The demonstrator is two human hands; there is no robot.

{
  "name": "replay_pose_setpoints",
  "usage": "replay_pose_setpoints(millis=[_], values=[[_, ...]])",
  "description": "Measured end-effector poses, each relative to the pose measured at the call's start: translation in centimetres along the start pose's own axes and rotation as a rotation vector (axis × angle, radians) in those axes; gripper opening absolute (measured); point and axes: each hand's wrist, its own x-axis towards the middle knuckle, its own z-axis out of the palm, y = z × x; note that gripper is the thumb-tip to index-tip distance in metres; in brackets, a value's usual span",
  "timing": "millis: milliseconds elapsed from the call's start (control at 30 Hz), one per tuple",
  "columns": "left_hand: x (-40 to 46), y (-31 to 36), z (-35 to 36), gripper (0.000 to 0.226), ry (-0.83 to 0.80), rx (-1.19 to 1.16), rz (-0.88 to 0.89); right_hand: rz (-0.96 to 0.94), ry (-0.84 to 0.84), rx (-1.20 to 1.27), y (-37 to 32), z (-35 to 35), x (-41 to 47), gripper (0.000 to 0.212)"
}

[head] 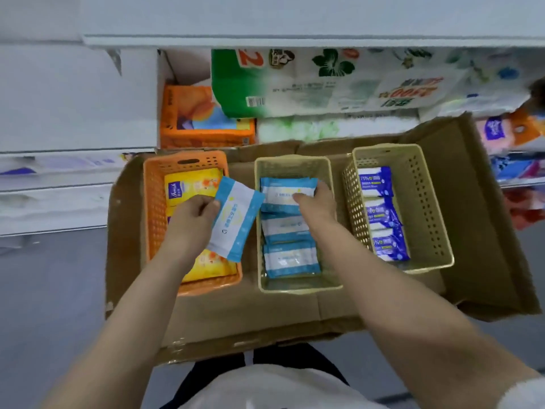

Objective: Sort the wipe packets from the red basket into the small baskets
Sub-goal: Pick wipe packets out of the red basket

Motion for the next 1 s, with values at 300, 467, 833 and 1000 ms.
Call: replay_pose_setpoints(millis=[300, 467, 833, 1000], values=[[2.0, -1.1, 1.4, 0.021, 0.049, 0.094, 0.001, -0.166, 0.015, -0.56, -0.6, 2.3, 3.7, 0.046], [2.4, -1.4, 1.9, 0.024, 0.038, 0.093, -0.021, -0.102, -0.035, -0.456, -0.7, 1.6, 4.1, 0.054], [3.6, -0.4, 2.9, 0.025, 0.026, 0.128, -0.022, 0.027, -0.279, -0.746, 3.7, 0.6, 2.9, 0.051], [3.5, -0.6, 3.0, 0.022, -0.053, 0.03, -0.026, -0.253, -0.137, -1.109, 3.0, 0.7, 1.2, 0.057]])
